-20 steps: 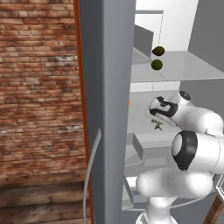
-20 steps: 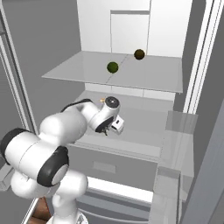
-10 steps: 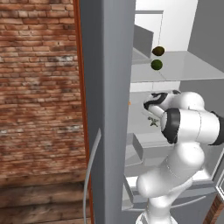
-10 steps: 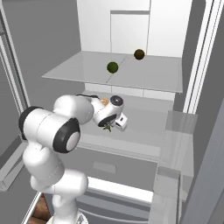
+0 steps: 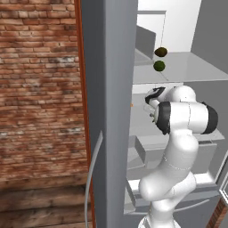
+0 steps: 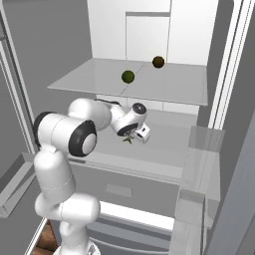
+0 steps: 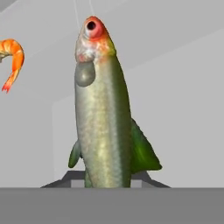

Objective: Transport the fish and lime to the fridge. Place the fish on the rack containing meat and place the lime on the rack containing the vegetable, ensuring meats and vegetables are on different racks.

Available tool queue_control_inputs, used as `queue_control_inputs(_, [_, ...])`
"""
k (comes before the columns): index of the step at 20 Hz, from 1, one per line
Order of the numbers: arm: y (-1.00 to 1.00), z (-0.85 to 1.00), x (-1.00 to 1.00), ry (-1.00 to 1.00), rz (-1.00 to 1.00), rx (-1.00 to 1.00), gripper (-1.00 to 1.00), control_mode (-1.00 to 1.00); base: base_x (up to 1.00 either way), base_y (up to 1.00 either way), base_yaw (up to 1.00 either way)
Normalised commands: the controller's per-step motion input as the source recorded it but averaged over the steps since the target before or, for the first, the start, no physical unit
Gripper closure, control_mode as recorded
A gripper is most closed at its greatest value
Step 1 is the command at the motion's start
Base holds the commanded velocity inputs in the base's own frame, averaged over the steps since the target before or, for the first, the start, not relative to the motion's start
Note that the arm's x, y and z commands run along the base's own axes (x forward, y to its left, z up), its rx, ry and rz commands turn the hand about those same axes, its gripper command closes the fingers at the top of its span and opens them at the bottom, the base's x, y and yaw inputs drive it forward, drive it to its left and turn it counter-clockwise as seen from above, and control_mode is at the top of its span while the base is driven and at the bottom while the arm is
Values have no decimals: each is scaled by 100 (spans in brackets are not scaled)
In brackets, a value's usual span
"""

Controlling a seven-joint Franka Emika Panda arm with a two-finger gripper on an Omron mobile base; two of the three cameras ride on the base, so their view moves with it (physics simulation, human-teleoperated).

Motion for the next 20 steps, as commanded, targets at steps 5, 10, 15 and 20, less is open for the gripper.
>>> queue_control_inputs(5, [0,-42,-50,-1,0,0,-100,-100,0,0,0])
queue_control_inputs(10, [0,-46,-86,-3,1,0,-100,-100,0,0,0])
queue_control_inputs(15, [0,-6,-72,-14,0,0,-100,-100,0,0,0])
queue_control_inputs(20, [0,6,-57,-21,0,0,-100,-100,0,0,0])
